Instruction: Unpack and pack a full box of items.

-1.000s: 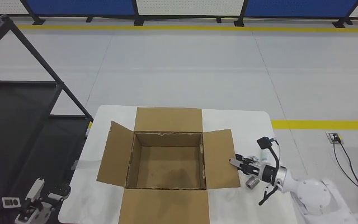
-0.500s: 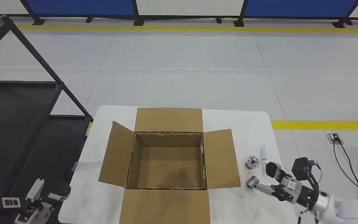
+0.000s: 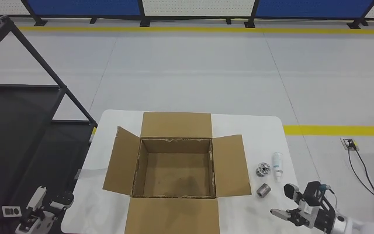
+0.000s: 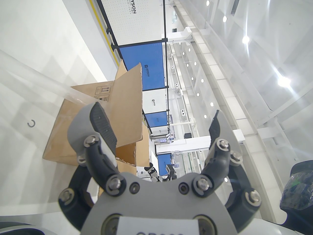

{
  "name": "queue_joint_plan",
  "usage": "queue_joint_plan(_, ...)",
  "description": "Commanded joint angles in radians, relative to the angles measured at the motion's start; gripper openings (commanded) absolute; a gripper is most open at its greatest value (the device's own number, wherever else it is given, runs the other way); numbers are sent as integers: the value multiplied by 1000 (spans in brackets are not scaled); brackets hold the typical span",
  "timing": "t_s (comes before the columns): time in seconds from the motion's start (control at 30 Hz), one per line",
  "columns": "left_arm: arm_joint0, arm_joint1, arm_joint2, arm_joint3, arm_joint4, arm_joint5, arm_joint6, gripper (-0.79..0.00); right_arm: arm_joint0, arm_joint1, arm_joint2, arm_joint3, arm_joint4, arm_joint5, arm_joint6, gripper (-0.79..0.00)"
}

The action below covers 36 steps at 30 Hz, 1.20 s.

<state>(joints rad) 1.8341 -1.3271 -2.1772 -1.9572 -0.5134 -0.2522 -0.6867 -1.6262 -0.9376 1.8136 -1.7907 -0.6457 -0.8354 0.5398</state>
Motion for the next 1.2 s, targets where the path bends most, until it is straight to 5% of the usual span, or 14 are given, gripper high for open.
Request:
queue_joint_plan(0.0,0,0,0,0,0,0,0,0,38,3,-19,7,-106,6,13,0)
queue_joint_plan(0.43,0,0,0,0,0,0,0,0,298,-3,-220,318,-423,-47,-146,0)
queue_joint_plan(0.93,0,0,0,0,0,0,0,0,341,-16,-335,421,-641,65,-377,0)
queue_joint_plan(1.17,0,0,0,0,0,0,0,0,348,-20,-368,428,-687,117,-384,0)
